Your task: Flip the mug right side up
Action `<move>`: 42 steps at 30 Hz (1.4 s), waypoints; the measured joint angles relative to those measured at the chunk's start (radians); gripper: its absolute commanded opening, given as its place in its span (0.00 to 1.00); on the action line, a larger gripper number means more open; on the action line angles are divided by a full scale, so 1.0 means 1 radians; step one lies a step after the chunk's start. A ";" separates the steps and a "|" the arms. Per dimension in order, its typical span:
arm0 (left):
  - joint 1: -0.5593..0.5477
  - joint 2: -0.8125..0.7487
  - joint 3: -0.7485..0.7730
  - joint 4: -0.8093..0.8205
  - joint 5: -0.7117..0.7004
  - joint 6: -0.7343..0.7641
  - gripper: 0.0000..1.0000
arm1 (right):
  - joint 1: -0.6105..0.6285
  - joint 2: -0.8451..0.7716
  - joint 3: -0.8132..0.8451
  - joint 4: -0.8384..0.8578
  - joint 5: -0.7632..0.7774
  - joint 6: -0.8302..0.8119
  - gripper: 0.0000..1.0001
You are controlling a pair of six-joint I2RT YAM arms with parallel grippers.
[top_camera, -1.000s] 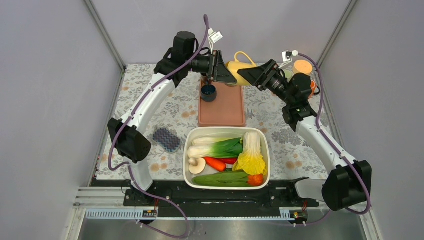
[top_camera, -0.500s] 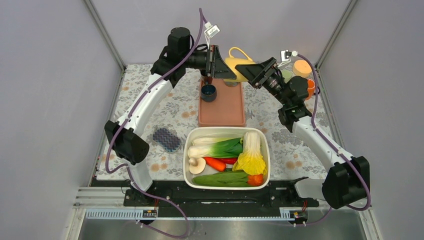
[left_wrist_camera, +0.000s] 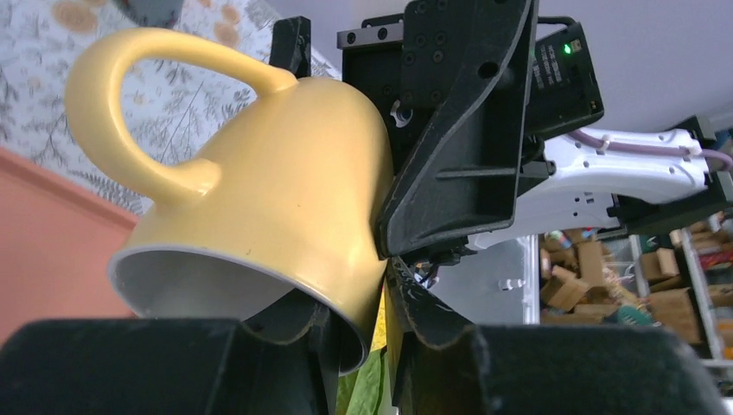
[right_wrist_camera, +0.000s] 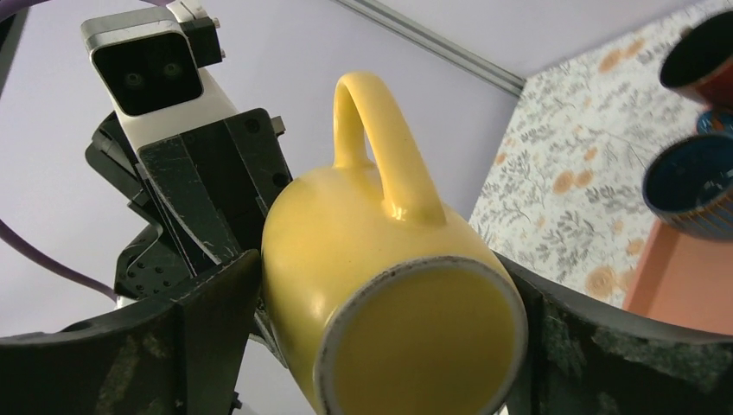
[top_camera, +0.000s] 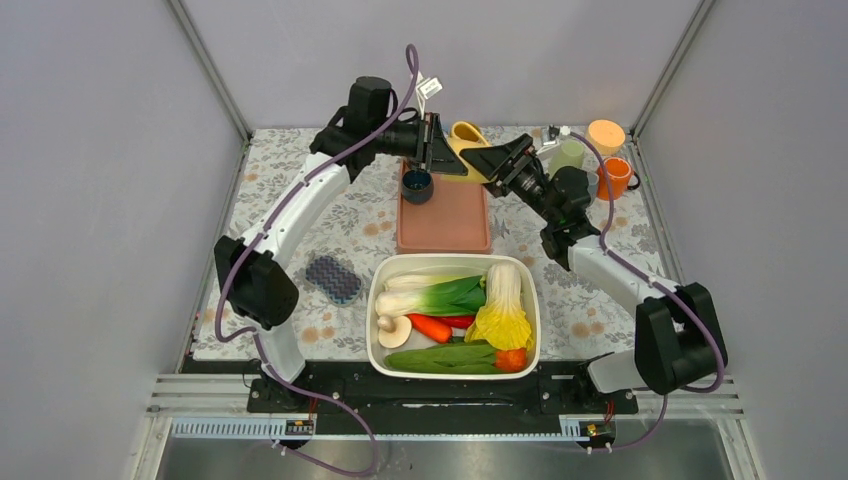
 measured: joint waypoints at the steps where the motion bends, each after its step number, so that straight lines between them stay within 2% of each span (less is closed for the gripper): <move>1: 0.002 0.002 -0.024 0.011 -0.003 -0.010 0.00 | 0.000 0.005 -0.009 0.005 0.000 0.008 0.99; 5: 0.017 0.031 -0.076 0.028 -0.001 -0.056 0.00 | 0.000 0.068 -0.042 0.026 0.004 0.053 1.00; 10: 0.023 0.040 -0.077 0.048 -0.005 -0.070 0.00 | 0.001 0.074 -0.050 0.035 0.035 0.073 0.99; 19: 0.030 0.040 -0.134 0.121 0.008 -0.106 0.00 | 0.019 0.026 -0.121 0.019 0.181 0.098 0.99; 29: 0.097 0.041 -0.151 0.144 -0.012 -0.115 0.00 | 0.006 0.021 -0.139 0.002 0.317 0.123 0.99; 33: 0.087 0.058 -0.105 0.002 -0.079 0.018 0.00 | 0.005 0.003 -0.139 -0.042 0.353 0.080 0.99; 37: 0.051 0.111 0.000 -0.180 -0.266 0.256 0.00 | 0.004 -0.043 -0.139 -0.101 0.385 0.001 0.99; 42: -0.010 0.150 0.022 -0.344 -0.494 0.507 0.00 | 0.002 -0.122 -0.130 -0.203 0.426 -0.142 0.99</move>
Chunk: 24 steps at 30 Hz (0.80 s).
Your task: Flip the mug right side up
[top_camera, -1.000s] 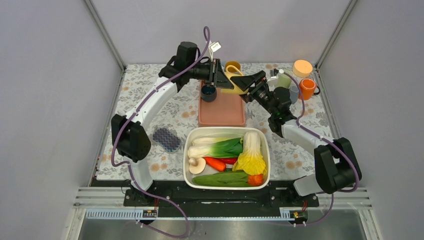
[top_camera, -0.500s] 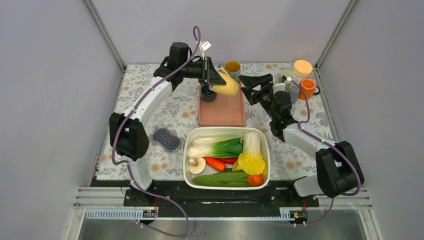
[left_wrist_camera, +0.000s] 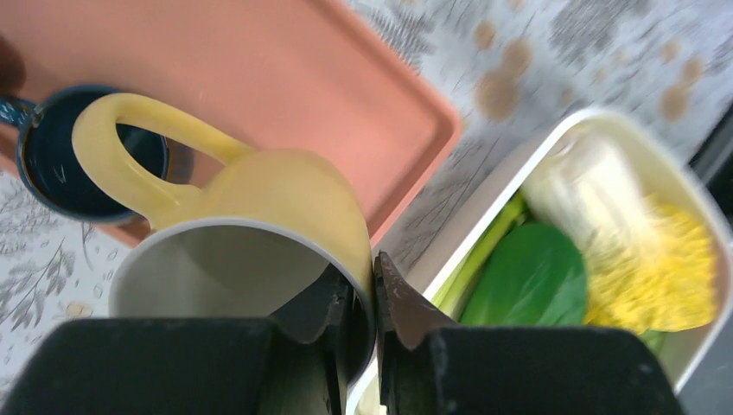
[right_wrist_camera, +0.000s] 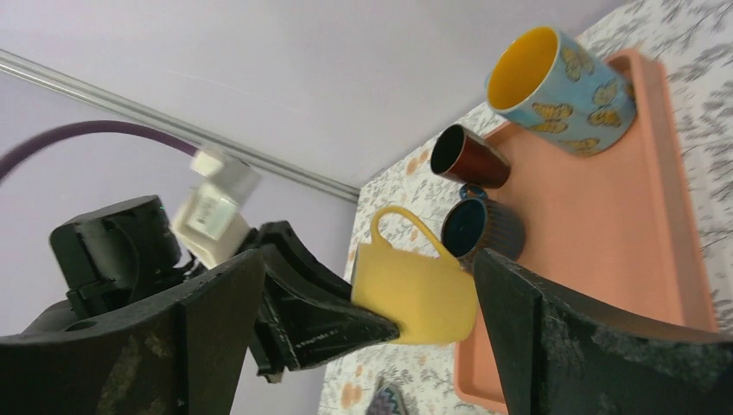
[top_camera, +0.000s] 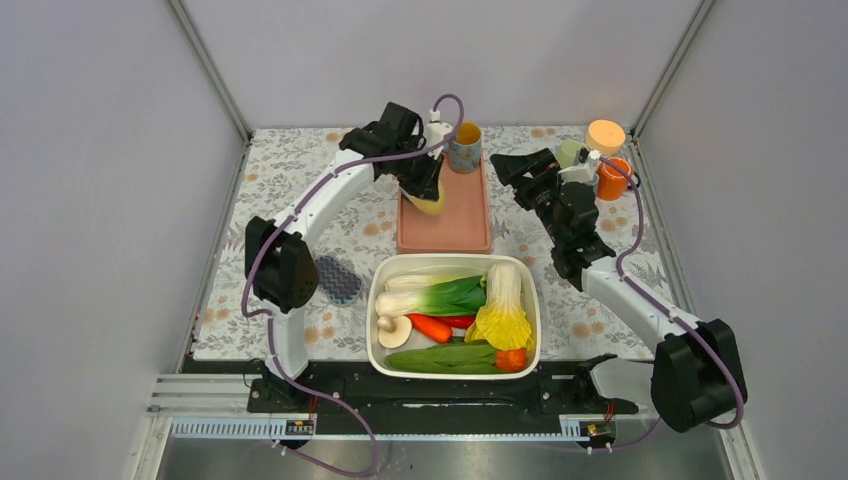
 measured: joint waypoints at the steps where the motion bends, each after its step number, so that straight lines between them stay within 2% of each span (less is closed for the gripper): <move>1: -0.007 0.009 0.000 -0.025 -0.034 0.031 0.00 | 0.000 -0.020 0.002 -0.020 0.013 -0.032 0.99; 6: -0.032 0.061 0.000 -0.119 -0.138 0.132 0.00 | -0.002 -0.108 0.006 -0.093 0.072 -0.164 1.00; 11: -0.029 0.105 -0.013 -0.122 -0.214 0.179 0.00 | -0.012 -0.137 0.016 -0.163 0.102 -0.271 0.99; 24: -0.038 0.176 -0.010 -0.096 -0.279 0.218 0.00 | -0.063 -0.138 0.004 -0.230 0.105 -0.327 1.00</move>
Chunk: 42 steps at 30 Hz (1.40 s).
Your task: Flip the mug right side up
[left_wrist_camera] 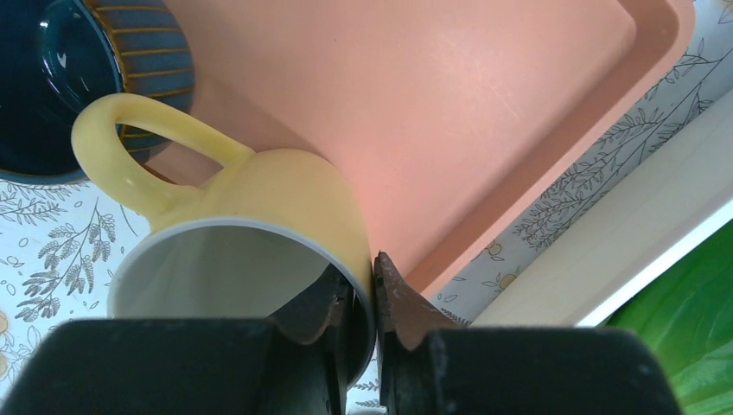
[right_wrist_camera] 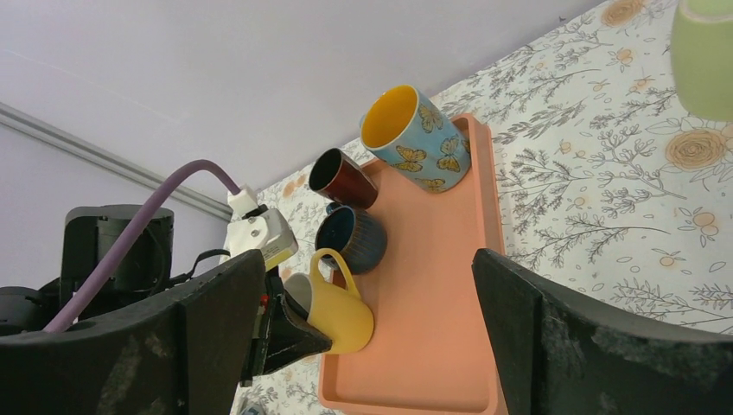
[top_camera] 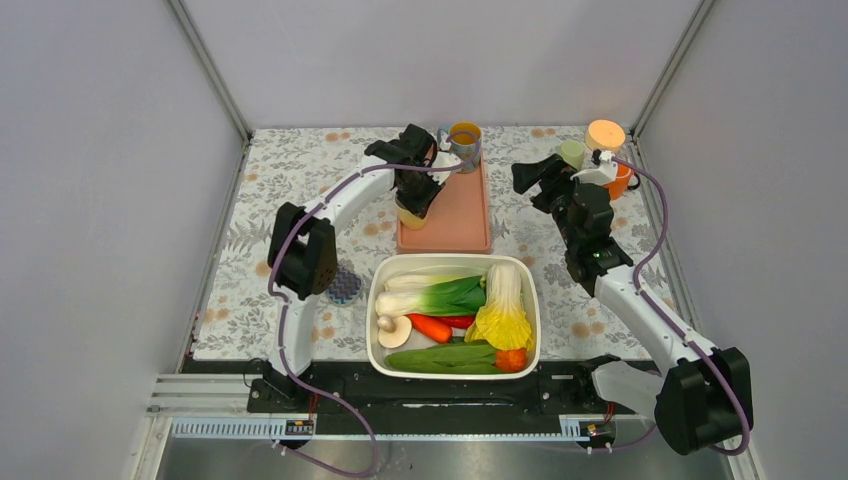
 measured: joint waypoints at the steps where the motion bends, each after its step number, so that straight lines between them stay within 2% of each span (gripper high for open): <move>1: 0.001 0.002 0.002 0.002 -0.001 0.001 0.00 | -0.002 -0.001 -0.002 0.000 0.000 -0.003 0.99; 3: 0.000 0.006 0.005 0.003 -0.007 0.005 0.00 | -0.006 -0.005 -0.007 -0.003 0.000 -0.008 0.99; 6: 0.000 0.008 0.009 0.002 -0.012 0.010 0.30 | -0.011 -0.012 -0.008 -0.011 0.000 -0.022 1.00; 8: 0.000 0.019 0.024 -0.005 -0.017 0.015 0.42 | -0.016 -0.016 -0.008 -0.014 -0.008 -0.031 0.99; 17: 0.002 0.019 0.077 -0.007 -0.035 0.033 0.67 | -0.121 -0.047 -0.010 -0.078 -0.073 -0.064 0.99; 24: 0.002 -0.154 0.051 0.000 0.000 0.012 0.79 | -0.136 -0.135 0.000 -0.237 -0.023 -0.195 0.99; 28: 0.002 -0.357 -0.056 0.011 0.004 -0.022 0.84 | -0.145 -0.156 0.002 -0.290 0.011 -0.262 1.00; 31: 0.003 -0.526 -0.182 0.020 -0.010 -0.049 0.93 | -0.176 -0.149 0.024 -0.369 0.003 -0.312 0.99; 33: 0.008 -0.618 -0.271 0.024 -0.025 -0.067 0.99 | -0.193 -0.119 0.070 -0.439 0.002 -0.339 0.99; 38: 0.061 -0.780 -0.487 0.029 -0.048 -0.107 0.99 | -0.218 0.040 0.243 -0.555 0.004 -0.374 1.00; 42: 0.141 -0.807 -0.547 0.044 -0.074 -0.114 0.99 | -0.238 0.204 0.356 -0.591 0.021 -0.384 0.99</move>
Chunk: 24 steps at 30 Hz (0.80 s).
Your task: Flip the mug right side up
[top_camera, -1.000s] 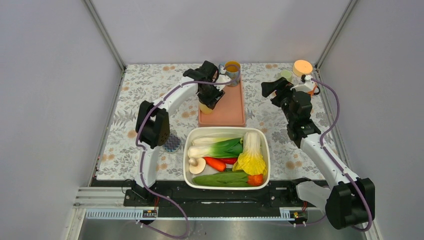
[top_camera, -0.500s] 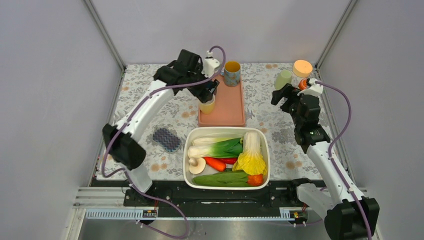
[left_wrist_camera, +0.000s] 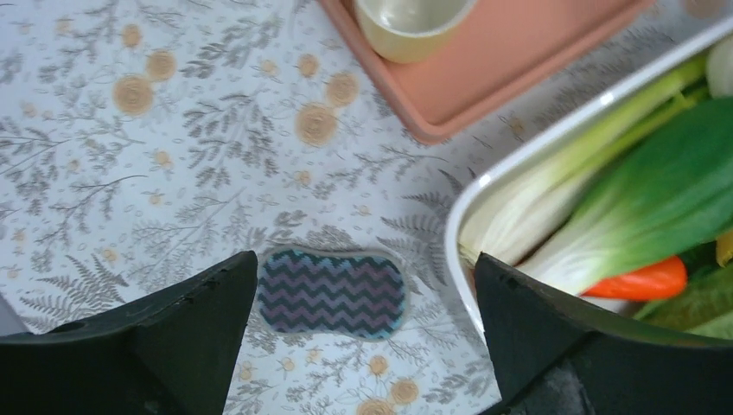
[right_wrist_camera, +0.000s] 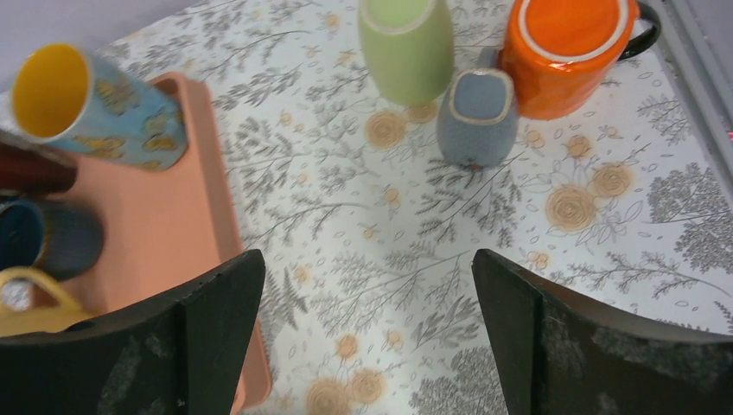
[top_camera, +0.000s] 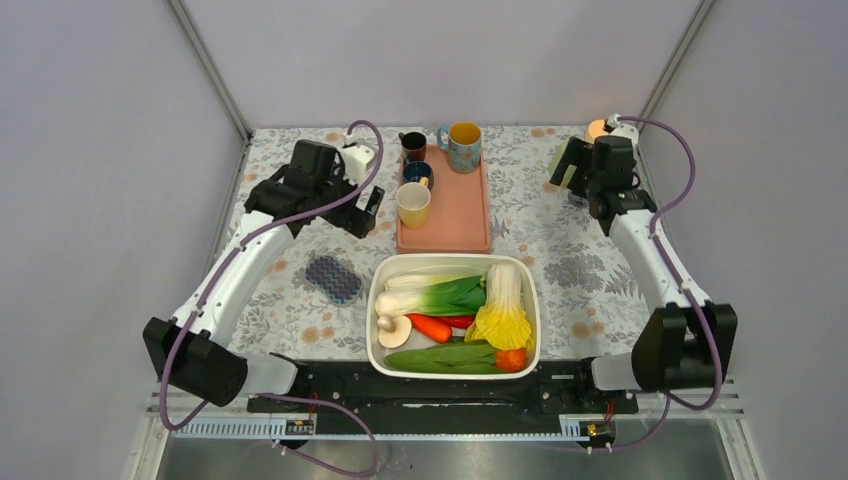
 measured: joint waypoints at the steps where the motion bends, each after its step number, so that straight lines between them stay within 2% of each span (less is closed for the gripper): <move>1: 0.025 0.007 0.001 0.015 -0.002 0.000 0.99 | -0.008 0.047 0.032 -0.005 0.012 -0.003 0.99; 6: 0.094 0.057 0.019 0.109 -0.048 0.006 0.99 | -0.050 0.222 0.148 -0.040 0.102 -0.010 1.00; 10: 0.100 0.172 0.124 0.126 -0.073 0.001 0.99 | -0.059 0.347 0.260 -0.101 0.166 -0.021 0.99; 13: 0.101 0.221 0.138 0.144 -0.055 -0.003 0.99 | -0.059 0.436 0.346 -0.146 0.182 -0.022 0.99; 24: 0.100 0.249 0.145 0.221 -0.021 -0.079 0.99 | -0.070 0.718 0.518 -0.239 0.235 -0.066 0.94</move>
